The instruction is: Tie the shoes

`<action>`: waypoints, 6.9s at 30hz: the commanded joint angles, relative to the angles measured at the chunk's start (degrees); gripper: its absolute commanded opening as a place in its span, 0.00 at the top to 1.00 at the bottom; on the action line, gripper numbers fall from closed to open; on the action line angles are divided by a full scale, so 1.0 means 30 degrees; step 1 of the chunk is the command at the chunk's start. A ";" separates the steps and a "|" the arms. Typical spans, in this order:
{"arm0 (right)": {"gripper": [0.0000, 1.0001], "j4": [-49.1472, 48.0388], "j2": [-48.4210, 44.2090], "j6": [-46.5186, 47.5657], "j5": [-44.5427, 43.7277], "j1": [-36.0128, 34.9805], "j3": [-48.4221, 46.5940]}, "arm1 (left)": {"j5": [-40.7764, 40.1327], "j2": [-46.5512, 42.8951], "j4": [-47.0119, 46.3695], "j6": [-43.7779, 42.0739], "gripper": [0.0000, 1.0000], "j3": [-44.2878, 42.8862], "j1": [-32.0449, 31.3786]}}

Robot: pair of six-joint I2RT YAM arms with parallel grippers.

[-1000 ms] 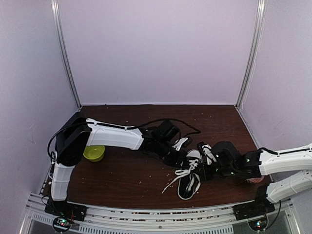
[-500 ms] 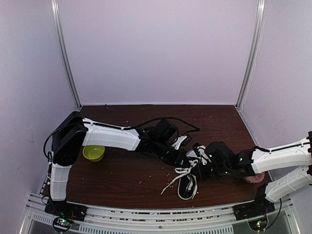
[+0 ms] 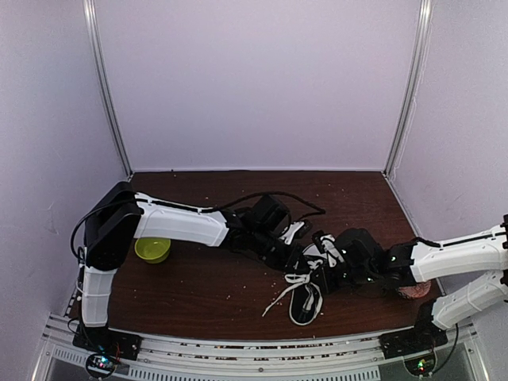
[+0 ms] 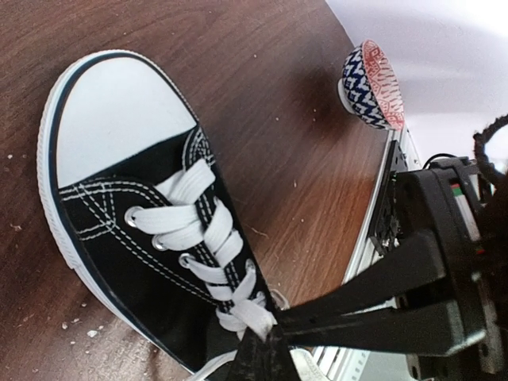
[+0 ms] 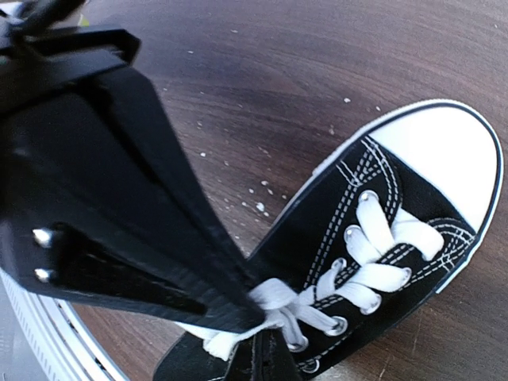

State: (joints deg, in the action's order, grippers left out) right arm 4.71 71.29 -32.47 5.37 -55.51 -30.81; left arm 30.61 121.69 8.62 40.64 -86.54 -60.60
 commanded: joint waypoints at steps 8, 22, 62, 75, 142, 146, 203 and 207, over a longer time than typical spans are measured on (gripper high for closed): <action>1.00 0.0022 0.0554 0.0447 -0.0378 0.0090 -0.0552 | -0.0245 -0.1165 -0.0654 0.0005 1.00 0.0578 -0.0045; 1.00 0.0950 0.1822 -0.0043 -0.1930 0.0305 -0.1314 | 0.1062 -0.1475 -0.2285 -0.0252 1.00 0.1630 -0.0074; 1.00 -0.0892 0.0227 -0.0398 -0.0703 0.0367 0.0477 | 0.2657 0.0538 -0.2112 0.0024 0.62 0.0692 0.1194; 1.00 -0.0923 0.0166 -0.0398 -0.0675 0.0366 0.0572 | 0.2861 0.1156 -0.2352 0.0415 0.63 0.0294 0.1135; 0.48 0.1462 -0.3122 0.0860 -0.1833 -0.0735 -0.0525 | 0.3200 0.0687 -0.5988 0.2862 1.00 0.1924 0.0893; 0.49 0.1149 -0.1616 0.1344 -0.1656 -0.1193 -0.1345 | 0.3211 0.0695 -0.5927 0.2829 1.00 0.1894 0.0893; 1.00 0.2582 -0.3503 -0.2139 -0.3898 0.2334 0.1479 | -0.1033 -0.1730 -0.3239 0.2059 1.00 0.5411 0.2525; 1.00 0.2785 -0.3916 -0.2255 -0.3913 0.2658 0.1859 | -0.1262 -0.1840 -0.3353 0.2458 1.00 0.5831 0.2755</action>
State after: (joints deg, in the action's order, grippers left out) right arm 12.43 61.23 -38.02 -5.10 -48.77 -26.68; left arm 29.12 118.32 -0.21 46.52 -70.85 -53.60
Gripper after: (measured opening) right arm 0.009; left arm 0.009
